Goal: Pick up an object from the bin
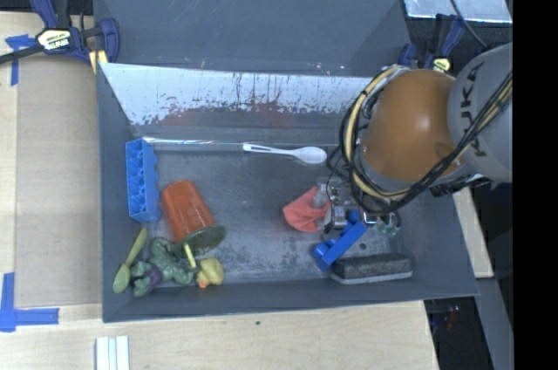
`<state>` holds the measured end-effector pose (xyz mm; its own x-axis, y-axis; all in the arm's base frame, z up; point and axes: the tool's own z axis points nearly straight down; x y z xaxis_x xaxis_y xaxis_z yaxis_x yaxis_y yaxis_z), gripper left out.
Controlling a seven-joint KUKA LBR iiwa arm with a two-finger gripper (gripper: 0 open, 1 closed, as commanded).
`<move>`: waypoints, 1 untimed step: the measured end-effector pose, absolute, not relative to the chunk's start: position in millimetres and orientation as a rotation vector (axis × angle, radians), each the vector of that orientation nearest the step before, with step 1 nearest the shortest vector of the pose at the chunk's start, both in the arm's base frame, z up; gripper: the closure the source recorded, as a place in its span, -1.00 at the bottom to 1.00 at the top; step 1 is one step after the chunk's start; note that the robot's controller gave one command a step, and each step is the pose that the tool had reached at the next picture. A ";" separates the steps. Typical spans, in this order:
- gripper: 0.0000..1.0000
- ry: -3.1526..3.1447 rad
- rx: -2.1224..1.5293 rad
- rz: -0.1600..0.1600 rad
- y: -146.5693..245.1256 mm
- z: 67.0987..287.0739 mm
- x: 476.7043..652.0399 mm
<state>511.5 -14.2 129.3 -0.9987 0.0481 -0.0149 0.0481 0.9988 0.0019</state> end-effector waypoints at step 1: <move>1.00 3.126 0.039 0.002 -11.1 204.5 503.4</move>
Offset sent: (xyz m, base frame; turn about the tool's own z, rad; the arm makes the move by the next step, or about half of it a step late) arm 0.0013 0.0309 0.2845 -0.2183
